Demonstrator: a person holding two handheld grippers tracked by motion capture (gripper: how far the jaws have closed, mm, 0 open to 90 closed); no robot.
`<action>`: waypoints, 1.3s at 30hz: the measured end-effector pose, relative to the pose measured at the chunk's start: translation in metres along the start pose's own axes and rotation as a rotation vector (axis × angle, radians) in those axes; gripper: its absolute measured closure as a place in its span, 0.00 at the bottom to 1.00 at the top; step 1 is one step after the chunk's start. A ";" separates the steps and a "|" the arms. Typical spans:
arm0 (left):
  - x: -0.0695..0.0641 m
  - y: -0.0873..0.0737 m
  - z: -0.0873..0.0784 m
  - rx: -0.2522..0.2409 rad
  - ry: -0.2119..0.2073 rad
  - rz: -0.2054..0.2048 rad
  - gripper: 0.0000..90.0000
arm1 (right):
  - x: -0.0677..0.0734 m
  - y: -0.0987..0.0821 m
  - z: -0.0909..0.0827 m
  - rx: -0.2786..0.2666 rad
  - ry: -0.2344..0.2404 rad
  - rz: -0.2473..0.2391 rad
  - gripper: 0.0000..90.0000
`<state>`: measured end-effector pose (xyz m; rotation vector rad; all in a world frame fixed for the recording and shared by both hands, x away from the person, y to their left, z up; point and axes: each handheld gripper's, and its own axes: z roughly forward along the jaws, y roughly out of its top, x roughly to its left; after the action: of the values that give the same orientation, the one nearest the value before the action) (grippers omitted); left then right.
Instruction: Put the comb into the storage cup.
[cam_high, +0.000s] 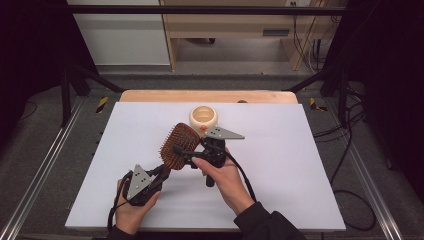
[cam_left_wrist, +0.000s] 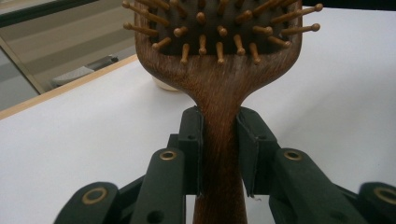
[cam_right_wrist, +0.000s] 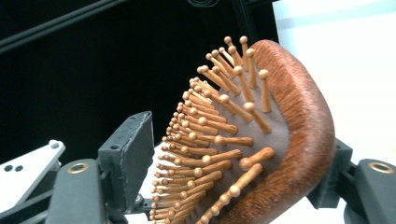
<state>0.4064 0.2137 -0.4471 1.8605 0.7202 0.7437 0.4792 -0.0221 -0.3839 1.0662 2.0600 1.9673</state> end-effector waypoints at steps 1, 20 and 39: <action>0.000 0.000 0.000 -0.004 0.000 -0.005 0.81 | 0.000 0.000 0.001 -0.001 0.003 0.005 0.33; 0.002 -0.002 -0.001 -0.064 -0.006 -0.038 0.80 | 0.008 0.007 0.002 -0.017 0.074 0.089 0.56; 0.042 -0.017 -0.017 -0.130 0.111 -0.225 0.35 | -0.004 0.045 -0.016 -0.091 -0.044 -0.003 0.57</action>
<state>0.4180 0.2609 -0.4495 1.5998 0.9140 0.7329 0.4926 -0.0413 -0.3417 1.0778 1.9291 1.9960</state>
